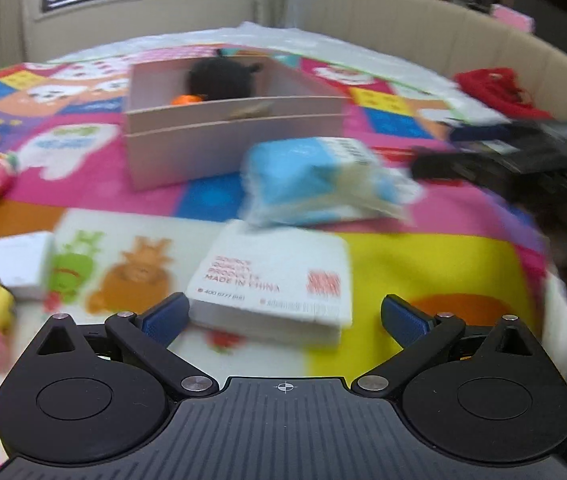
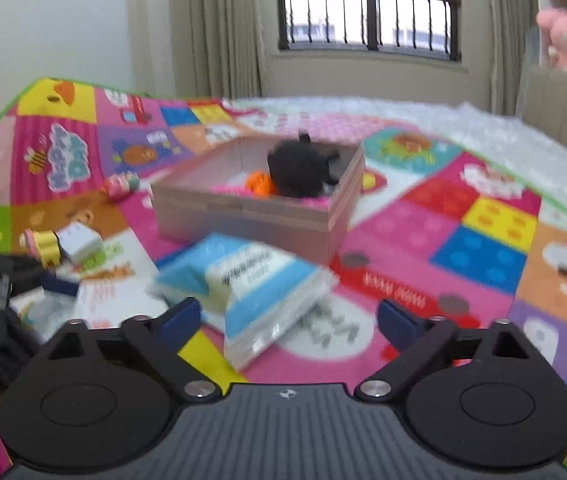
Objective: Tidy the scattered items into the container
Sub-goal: 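Grasp the blue wet-wipe pack with the right tool while the left tool grasps the white card, then lift the wipe pack with the right tool while the left tool lifts the white card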
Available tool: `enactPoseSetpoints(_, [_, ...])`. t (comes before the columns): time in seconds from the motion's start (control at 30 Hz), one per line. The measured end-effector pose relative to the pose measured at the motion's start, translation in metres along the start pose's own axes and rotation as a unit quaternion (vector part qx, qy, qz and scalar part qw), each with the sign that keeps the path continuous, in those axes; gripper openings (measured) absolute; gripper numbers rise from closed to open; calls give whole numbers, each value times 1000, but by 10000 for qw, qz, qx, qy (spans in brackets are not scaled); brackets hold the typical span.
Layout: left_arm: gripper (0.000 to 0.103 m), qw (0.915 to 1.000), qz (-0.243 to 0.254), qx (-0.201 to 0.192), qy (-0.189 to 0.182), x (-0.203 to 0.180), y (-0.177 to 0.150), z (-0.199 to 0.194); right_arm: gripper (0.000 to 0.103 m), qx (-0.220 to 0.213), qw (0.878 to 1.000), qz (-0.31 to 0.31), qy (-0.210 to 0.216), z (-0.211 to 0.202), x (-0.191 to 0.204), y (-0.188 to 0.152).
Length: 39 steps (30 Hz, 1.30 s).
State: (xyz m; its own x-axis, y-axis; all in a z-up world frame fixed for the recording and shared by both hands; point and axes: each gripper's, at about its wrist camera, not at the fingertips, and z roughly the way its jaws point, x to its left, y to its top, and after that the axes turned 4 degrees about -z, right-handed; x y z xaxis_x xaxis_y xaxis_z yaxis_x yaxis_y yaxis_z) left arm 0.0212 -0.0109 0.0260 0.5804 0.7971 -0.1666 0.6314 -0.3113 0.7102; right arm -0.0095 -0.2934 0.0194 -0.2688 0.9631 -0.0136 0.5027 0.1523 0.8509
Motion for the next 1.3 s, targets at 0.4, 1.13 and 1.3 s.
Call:
enactPoseSetpoints(0.4, [103, 9968, -261, -463, 597, -24, -5, -14, 51, 639, 9753, 2037, 572, 77, -47, 19])
enactPoseSetpoints(1.13, [103, 9970, -49, -295, 715, -19, -8, 2, 80, 943, 9804, -1385, 1034, 88, 47, 31])
enactPoseSetpoints(1.3, [103, 9974, -87, -382, 608, -18, -1, -3, 66, 1028, 9932, -506, 208, 56, 14, 14])
